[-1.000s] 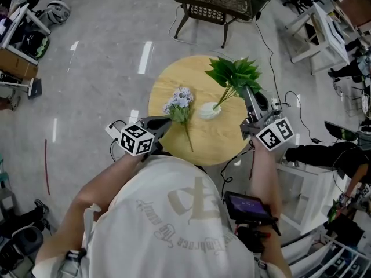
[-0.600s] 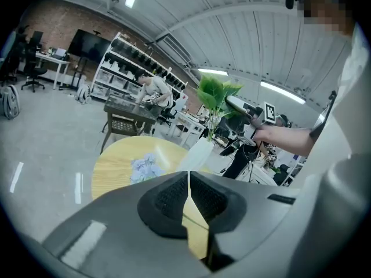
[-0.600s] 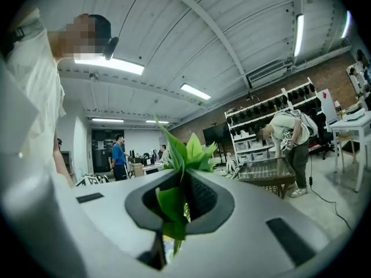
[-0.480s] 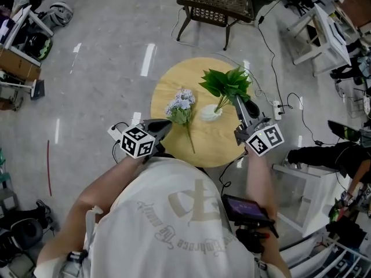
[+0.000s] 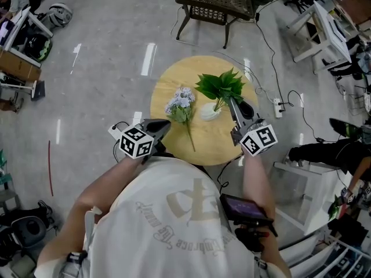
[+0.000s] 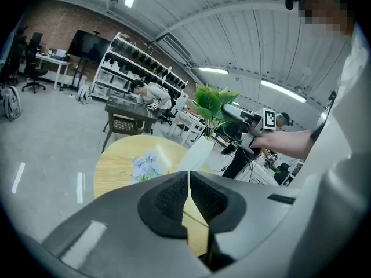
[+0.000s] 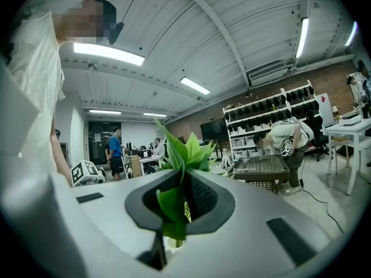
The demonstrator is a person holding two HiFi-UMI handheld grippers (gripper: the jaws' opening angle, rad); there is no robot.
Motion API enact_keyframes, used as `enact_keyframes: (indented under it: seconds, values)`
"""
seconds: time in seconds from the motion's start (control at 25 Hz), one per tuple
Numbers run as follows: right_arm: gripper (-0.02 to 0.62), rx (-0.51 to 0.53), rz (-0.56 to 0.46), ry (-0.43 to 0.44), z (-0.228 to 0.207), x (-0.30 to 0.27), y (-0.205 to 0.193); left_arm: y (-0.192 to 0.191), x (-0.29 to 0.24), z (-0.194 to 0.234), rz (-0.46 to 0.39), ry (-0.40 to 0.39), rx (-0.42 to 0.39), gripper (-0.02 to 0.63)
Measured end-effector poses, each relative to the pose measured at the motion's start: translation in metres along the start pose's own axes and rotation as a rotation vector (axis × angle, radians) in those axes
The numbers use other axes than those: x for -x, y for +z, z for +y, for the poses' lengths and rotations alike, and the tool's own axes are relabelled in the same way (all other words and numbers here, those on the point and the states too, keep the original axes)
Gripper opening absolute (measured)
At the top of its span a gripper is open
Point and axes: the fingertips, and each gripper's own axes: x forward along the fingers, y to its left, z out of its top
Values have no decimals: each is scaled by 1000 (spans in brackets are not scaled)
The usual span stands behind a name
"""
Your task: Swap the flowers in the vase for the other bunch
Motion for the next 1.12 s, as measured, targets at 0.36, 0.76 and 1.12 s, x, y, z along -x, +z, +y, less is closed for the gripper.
enact_keyframes:
  seconds: [0.36, 0.76, 1.12]
  values:
    - [20, 42, 67, 30, 21, 1, -23, -3, 3, -3, 3, 7, 1, 15]
    - [20, 69, 128, 32, 30, 7, -46, -6, 3, -5, 17, -3, -4, 15]
    - [58, 81, 142, 14, 33, 13, -48, -6, 1, -6, 43, -24, -20, 15]
